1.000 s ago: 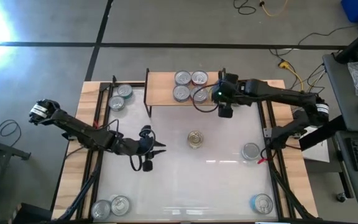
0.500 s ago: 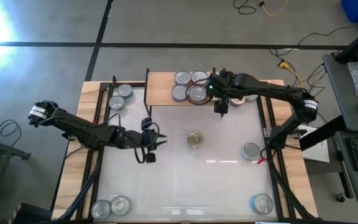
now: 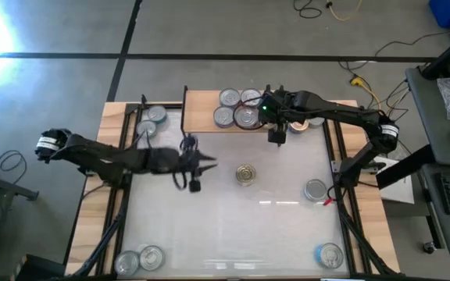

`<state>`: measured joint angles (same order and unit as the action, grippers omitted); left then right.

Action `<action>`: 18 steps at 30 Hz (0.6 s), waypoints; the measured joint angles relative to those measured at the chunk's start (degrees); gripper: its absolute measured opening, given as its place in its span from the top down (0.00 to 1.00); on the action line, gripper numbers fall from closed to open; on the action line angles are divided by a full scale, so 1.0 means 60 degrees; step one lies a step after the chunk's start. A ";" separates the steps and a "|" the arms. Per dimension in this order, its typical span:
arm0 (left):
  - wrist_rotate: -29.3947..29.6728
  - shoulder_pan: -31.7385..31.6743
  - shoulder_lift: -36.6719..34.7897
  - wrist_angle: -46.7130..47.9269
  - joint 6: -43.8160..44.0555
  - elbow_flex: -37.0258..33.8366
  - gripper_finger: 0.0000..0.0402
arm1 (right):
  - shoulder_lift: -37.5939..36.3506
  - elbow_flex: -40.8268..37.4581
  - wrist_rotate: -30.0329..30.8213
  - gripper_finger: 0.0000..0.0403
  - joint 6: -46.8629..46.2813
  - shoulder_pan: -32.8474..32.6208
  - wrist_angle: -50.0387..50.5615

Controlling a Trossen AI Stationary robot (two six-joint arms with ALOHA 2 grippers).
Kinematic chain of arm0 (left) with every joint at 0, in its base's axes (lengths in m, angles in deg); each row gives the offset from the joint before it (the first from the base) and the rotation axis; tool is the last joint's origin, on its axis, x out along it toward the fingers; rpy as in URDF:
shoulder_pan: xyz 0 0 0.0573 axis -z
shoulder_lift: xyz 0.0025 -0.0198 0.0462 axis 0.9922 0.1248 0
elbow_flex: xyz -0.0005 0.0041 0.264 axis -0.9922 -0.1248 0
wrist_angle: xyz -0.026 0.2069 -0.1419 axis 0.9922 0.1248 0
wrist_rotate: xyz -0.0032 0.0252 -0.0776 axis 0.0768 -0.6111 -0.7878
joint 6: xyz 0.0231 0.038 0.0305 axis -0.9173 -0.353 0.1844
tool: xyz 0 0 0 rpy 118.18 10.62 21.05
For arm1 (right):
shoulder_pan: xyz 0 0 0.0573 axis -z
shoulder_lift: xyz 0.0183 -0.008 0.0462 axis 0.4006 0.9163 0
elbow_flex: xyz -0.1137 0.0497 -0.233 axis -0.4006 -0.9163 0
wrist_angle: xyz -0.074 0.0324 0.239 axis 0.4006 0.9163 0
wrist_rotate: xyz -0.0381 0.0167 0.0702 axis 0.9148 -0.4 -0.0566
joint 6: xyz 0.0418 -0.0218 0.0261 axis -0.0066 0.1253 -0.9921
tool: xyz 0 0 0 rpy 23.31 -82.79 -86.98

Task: Stack canned seafood by type on shelf
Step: Put the bottom left green tuna can on the shelf

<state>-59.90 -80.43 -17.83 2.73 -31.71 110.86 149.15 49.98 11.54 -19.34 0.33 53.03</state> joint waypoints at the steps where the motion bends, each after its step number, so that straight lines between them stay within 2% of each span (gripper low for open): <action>1: -0.0576 -0.0395 0.0159 -0.0092 -0.0113 0.0242 0.81 | 0.0000 -0.0003 0.0003 0.01 0.0004 0.0000 -0.0001; 3: -0.1587 -0.1089 0.0662 -0.0158 -0.0221 0.0835 0.81 | 0.0000 -0.0004 0.0003 0.01 0.0004 0.0000 0.0001; 5: -0.1972 -0.1544 0.1413 -0.0140 -0.0385 0.1534 0.81 | 0.0000 -0.0004 0.0003 0.01 0.0004 0.0000 0.0001; 9: -0.2025 -0.1948 0.3282 -0.0198 -0.0771 0.3030 0.81 | 0.0000 -0.0007 0.0003 0.01 0.0004 0.0000 0.0003; 12: -0.2034 -0.2079 0.4473 -0.0843 -0.0782 0.4028 0.81 | 0.0000 -0.0007 0.0000 0.01 -0.0043 0.0000 -0.0002; 18: -0.1327 -0.2157 0.6105 -0.2557 -0.0367 0.4789 0.81 | -0.0004 -0.0011 0.0003 0.01 -0.0061 0.0000 -0.0030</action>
<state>-67.86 -93.37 18.80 -12.61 -33.92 139.59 149.12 49.92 11.56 -19.71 0.33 52.85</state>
